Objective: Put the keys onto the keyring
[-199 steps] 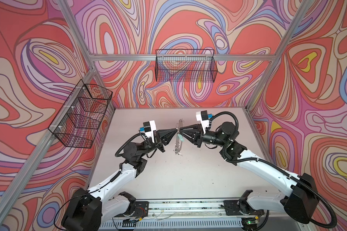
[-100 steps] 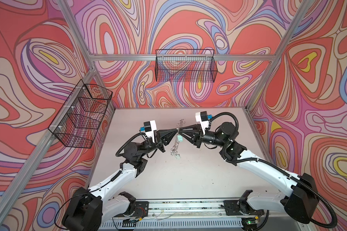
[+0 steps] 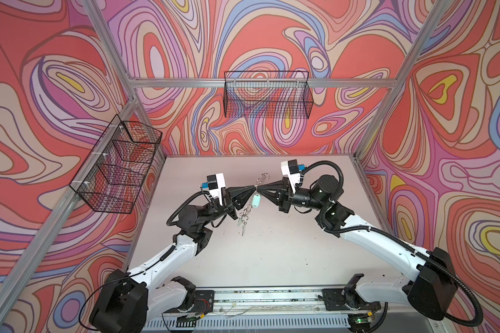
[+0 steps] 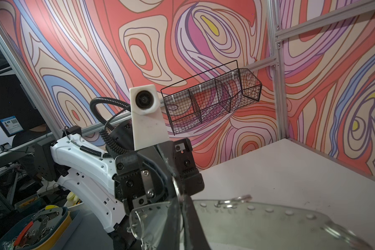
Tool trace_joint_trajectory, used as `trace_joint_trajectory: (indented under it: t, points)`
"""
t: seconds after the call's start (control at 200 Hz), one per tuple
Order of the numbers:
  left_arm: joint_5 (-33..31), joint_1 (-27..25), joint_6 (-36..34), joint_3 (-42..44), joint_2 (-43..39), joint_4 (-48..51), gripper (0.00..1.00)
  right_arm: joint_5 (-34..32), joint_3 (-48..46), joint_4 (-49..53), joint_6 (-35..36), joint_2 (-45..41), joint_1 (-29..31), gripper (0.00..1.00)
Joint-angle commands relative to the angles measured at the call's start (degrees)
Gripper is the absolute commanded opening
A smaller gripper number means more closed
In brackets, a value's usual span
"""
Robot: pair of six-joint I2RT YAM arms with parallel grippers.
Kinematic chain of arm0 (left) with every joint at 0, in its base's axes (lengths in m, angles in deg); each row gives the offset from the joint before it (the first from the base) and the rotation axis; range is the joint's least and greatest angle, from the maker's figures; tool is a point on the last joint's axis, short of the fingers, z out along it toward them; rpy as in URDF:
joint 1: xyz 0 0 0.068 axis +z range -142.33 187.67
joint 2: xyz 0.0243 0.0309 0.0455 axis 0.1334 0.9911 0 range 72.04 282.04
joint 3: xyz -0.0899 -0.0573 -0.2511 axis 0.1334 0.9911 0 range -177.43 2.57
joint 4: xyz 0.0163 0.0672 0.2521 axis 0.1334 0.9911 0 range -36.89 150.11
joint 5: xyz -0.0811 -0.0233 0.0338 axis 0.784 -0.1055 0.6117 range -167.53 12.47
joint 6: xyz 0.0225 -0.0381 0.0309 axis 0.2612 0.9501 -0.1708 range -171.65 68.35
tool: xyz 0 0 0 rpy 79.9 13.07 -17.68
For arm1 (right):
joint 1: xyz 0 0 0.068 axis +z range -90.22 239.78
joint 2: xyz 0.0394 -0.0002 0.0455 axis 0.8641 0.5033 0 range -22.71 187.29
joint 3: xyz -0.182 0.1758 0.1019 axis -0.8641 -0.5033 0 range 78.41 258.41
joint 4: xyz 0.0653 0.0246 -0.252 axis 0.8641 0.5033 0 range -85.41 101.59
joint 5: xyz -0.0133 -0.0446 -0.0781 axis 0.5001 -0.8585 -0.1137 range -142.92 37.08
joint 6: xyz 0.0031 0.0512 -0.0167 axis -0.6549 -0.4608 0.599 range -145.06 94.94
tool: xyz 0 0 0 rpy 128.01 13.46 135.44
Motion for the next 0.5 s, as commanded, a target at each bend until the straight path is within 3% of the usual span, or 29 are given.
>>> trace_joint_trajectory:
  t: [0.0, 0.065, 0.145, 0.331, 0.496]
  points:
    - [0.6, -0.4, -0.8, -1.4, -0.7, -1.7, 0.0, 2.2, 0.8, 1.6, 1.9, -0.1, 0.5, 0.0]
    - [1.0, -0.3, -2.8, -1.9, -2.2, 3.5, 0.11, 1.6, 1.1, 5.3, 4.7, -0.6, 0.2, 0.0]
    - [1.8, -0.1, -6.6, -3.1, -4.7, 13.0, 0.15, 2.3, 1.3, 8.1, 6.7, -1.3, -0.4, 0.0]
    - [4.7, 1.7, -19.3, -8.2, -10.6, 39.7, 0.19, 1.5, 5.7, 24.9, 18.5, -0.8, -1.3, 0.0]
    - [8.2, 2.2, -33.8, -15.0, -11.0, 64.7, 0.22, -0.2, 9.6, 37.7, 28.5, -0.5, -1.3, 0.0]
